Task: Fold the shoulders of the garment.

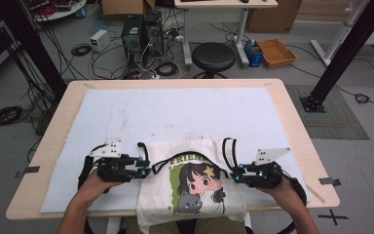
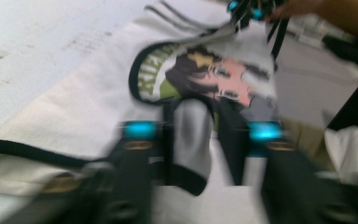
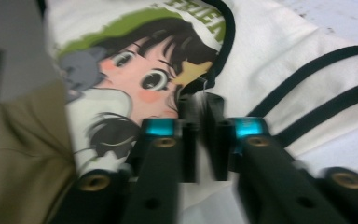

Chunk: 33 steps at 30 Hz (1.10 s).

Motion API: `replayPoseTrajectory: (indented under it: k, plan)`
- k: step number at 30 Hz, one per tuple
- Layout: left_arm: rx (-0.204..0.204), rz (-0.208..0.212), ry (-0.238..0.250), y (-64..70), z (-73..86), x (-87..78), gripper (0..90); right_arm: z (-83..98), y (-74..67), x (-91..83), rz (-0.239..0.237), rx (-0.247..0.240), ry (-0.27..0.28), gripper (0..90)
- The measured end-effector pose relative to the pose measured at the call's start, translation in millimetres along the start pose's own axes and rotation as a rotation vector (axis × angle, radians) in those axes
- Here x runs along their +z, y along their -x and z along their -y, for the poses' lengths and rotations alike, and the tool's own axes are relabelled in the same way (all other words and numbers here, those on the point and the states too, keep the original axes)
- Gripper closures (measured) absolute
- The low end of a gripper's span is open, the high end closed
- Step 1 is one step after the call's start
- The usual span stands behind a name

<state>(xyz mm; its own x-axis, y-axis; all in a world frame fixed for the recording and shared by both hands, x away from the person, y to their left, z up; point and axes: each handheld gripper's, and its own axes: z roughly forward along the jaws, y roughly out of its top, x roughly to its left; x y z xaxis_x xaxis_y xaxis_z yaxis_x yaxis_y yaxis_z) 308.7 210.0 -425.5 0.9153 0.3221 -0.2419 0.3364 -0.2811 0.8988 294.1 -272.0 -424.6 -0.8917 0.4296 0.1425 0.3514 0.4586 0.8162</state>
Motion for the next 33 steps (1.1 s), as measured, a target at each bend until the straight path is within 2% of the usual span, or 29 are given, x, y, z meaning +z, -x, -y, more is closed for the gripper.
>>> replayPoseTrajectory:
  k: [1,2,3,4,5,7,8,9,10,11,12,13,15,16,17,18,19,20,21,22,23,24,25,27,29,30,32,33]
  plan:
    - [-0.029,-0.014,0.036,-1.8,-1.3,-2.7,54.1,0.0,0.0,0.0,0.0,0.0,0.0,67.2]
    - [-0.056,-0.029,0.097,-3.8,-2.6,-5.1,46.0,-1.2,3.6,-2.2,0.028,0.027,0.075,64.6]
    - [-0.062,-0.049,0.122,-4.7,-3.4,-6.2,44.5,-1.8,4.6,-0.8,0.047,0.027,0.082,64.7]
    - [-0.068,-0.085,0.146,-5.6,-4.3,-6.7,44.5,-1.8,4.6,-0.8,0.047,0.027,0.082,64.7]
    - [-0.069,-0.12,0.157,-6.7,-4.9,-6.4,43.8,-2.7,5.6,3.1,0.079,0.029,0.077,65.1]
    - [-0.081,-0.2,0.168,-9.3,-5.0,-2.6,43.8,-5.0,5.9,16.9,0.111,0.01,0.029,67.8]
    - [-0.087,-0.219,0.171,-9.8,-4.9,-0.4,43.8,-6.2,5.3,23.9,0.114,-0.001,0.006,68.9]
    - [-0.091,-0.259,0.172,-11.4,-4.7,3.6,43.9,-7.3,3.1,35.8,0.12,-0.032,-0.054,72.4]
    - [-0.091,-0.259,0.172,-11.4,-4.7,3.6,43.9,-7.3,3.1,35.8,0.12,-0.032,-0.054,72.4]
    - [-0.092,-0.278,0.176,-11.6,-4.8,4.8,43.9,-7.1,2.4,39.0,0.13,-0.044,-0.08,73.8]
    - [-0.089,-0.291,0.181,-12.1,-4.9,4.7,43.9,-5.5,1.4,42.2,0.141,-0.054,-0.128,76.9]
    - [-0.089,-0.298,0.186,-12.7,-4.8,3.8,43.9,-3.4,1.5,42.9,0.143,-0.061,-0.145,80.2]
    - [-0.094,-0.32,0.198,-13.7,-4.3,1.5,43.3,-1.1,1.2,38.7,0.108,-0.043,-0.144,86.4]
    - [-0.102,-0.33,0.202,-14.3,-3.8,0.7,38.8,0.7,1.8,34.2,0.044,-0.024,-0.161,85.5]
    - [-0.104,-0.338,0.2,-15.2,-3.4,0.2,38.8,0.7,1.8,34.2,0.044,-0.024,-0.161,85.5]
    - [-0.109,-0.354,0.199,-16.2,-2.8,0.1,36.3,1.2,2.1,32.5,0.012,-0.018,-0.163,83.7]
    - [-0.116,-0.37,0.199,-17.7,-2.2,0.5,29.9,-0.8,7.2,26.6,0.043,0.005,-0.087,64.8]
    - [-0.12,-0.378,0.197,-18.6,-2.0,0.8,29.9,-0.8,7.2,26.6,0.043,0.005,-0.087,64.8]
    - [-0.119,-0.38,0.205,-20.7,-1.8,1.6,28.1,-2.9,11.2,24.8,0.074,0.03,-0.047,61.7]
    - [-0.117,-0.379,0.212,-22.1,-1.8,2.0,27.9,-7.1,19.2,23.2,0.133,0.054,0.011,61.7]
    - [-0.115,-0.39,0.222,-24.4,-2.1,2.9,27.9,-9.9,23.7,23.4,0.176,0.059,0.03,62.0]
    - [-0.116,-0.397,0.221,-26.7,-2.7,3.0,28.0,-15.1,31.9,26.4,0.253,0.064,0.033,64.0]
    - [-0.117,-0.4,0.222,-28.8,-3.4,3.0,27.9,-19.2,37.7,31.0,0.297,0.069,0.025,69.2]
    - [-0.126,-0.414,0.232,-33.9,-5.1,2.7,27.9,-28.3,46.6,47.0,0.333,0.089,0.0,74.0]
    - [-0.135,-0.423,0.251,-39.6,-5.4,2.1,27.9,-34.6,47.3,67.2,0.315,0.046,-0.062,79.9]
    - [-0.135,-0.423,0.251,-39.6,-5.4,2.1,27.9,-34.6,47.3,67.2,0.315,0.046,-0.062,79.9]
    - [-0.138,-0.42,0.25,-40.4,-4.4,2.1,27.8,-34.4,47.4,76.4,0.356,0.004,-0.146,83.2]
    - [-0.134,-0.425,0.244,-39.7,-4.2,2.0,27.2,-34.0,48.0,74.2,0.365,0.021,-0.145,84.1]
